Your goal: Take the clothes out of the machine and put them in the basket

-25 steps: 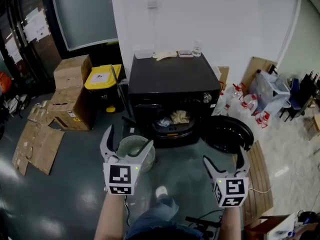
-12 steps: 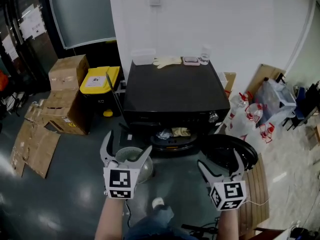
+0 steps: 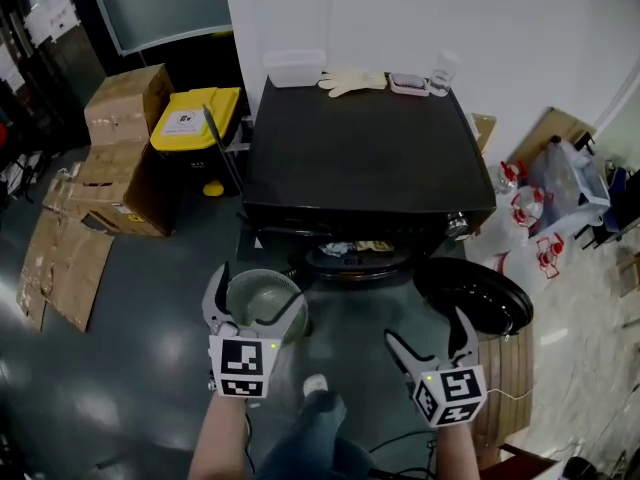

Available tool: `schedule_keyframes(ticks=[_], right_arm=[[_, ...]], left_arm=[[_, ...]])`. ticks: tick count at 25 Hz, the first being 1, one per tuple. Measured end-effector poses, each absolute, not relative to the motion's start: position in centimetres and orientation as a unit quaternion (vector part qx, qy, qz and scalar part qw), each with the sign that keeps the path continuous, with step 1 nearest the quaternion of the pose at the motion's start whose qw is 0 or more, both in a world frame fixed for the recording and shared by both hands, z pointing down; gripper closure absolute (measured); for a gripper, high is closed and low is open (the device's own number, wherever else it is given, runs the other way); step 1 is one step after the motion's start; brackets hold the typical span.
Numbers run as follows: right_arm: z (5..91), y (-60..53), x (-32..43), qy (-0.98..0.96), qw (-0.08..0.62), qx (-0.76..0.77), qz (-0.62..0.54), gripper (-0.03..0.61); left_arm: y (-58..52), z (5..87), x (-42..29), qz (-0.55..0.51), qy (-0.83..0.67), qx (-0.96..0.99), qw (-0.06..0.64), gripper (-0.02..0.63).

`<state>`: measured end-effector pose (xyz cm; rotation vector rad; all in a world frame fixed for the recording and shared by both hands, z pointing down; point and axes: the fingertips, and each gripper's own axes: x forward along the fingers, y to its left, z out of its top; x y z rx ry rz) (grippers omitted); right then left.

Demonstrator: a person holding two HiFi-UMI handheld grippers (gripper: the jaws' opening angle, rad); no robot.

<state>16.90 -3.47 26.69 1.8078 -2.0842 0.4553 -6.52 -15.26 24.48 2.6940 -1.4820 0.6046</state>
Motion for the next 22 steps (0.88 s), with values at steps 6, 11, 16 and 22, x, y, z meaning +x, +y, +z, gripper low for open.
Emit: schedule_keyframes(ticks=[6,11,16,22], right_arm=[[31.1,-4.7,15.2,-0.742,0.194,0.612,0.192,0.038],[34.2,-5.3,13.5,-0.759,0.214,0.584,0.195,0.037],[38.0,-6.7,12.5,-0.778,0.220,0.561,0.180,0.037],[43.7,-8.1,12.7,-0.786,0.173,0.556,0.206,0.037]], left_arm=[[-15.9,28.1,-7.0,0.204,-0.472,0.857,0.021,0.055],[-15.3,30.8,-7.5,0.213,-0.470,0.856,0.024,0.055],[-15.4,35.2,-8.1,0.224,-0.472,0.852,0.036,0.056],[-15.9,41.8,-6.8,0.234,-0.466,0.852,0.048,0.057]])
